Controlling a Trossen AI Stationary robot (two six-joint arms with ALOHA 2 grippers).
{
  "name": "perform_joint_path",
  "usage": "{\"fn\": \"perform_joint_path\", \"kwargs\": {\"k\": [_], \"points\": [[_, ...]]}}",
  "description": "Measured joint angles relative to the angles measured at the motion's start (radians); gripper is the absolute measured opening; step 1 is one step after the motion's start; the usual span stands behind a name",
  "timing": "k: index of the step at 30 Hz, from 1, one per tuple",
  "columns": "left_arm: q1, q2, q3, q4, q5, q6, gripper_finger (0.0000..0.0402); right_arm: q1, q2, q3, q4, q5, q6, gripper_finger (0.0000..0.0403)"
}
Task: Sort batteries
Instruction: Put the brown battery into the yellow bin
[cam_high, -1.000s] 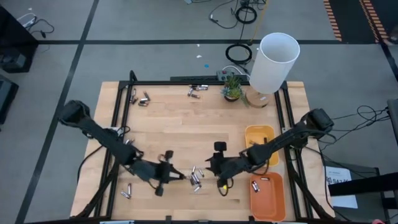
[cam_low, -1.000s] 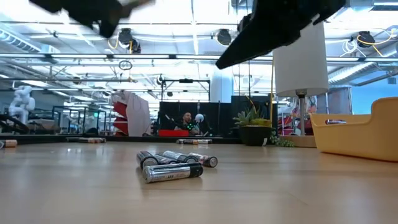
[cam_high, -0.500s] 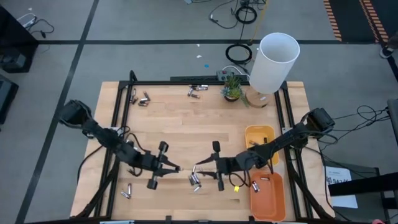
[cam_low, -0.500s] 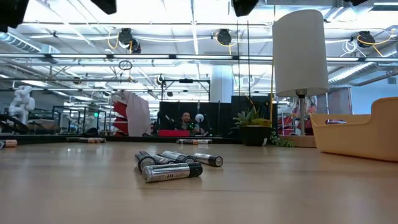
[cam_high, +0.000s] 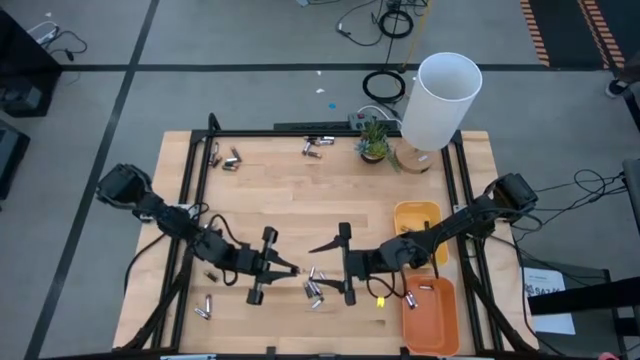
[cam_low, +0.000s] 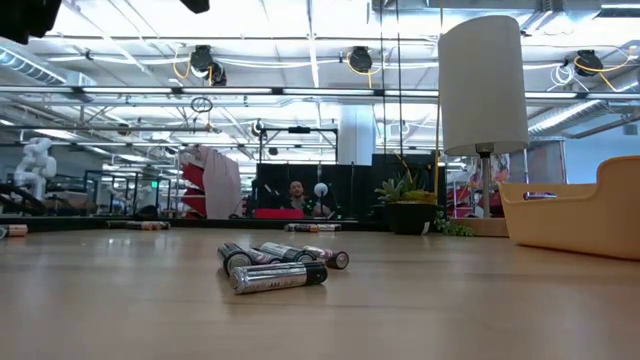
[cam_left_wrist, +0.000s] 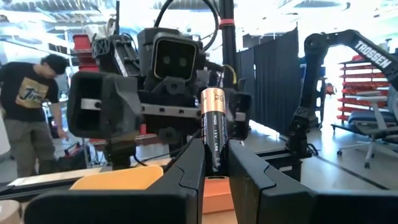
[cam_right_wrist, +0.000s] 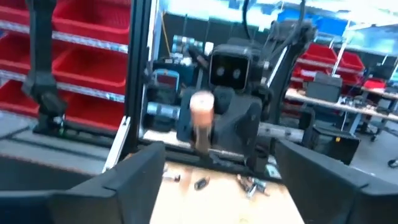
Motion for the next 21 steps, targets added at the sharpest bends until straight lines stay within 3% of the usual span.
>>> {"fn": "perform_joint_path", "kwargs": {"k": [5, 10, 16, 21], "points": [[0.032, 0.031, 0.04, -0.021, 0.027, -0.024, 0.0051, -0.018, 0.0, 0.0, 0.055, -0.047, -0.001, 0.0321], [0.063, 0.061, 0.084, -0.024, 0.053, -0.021, 0.0051, -0.033, 0.0, 0.0, 0.064, -0.078, 0.01, 0.0307], [0.089, 0.065, 0.092, -0.022, 0.055, -0.027, 0.0051, -0.035, 0.0, 0.0, 0.08, -0.078, 0.002, 0.0251], [0.097, 0.065, 0.092, -0.012, 0.056, -0.027, 0.0051, -0.037, 0.0, 0.0, 0.095, -0.078, -0.003, 0.0177]]}}
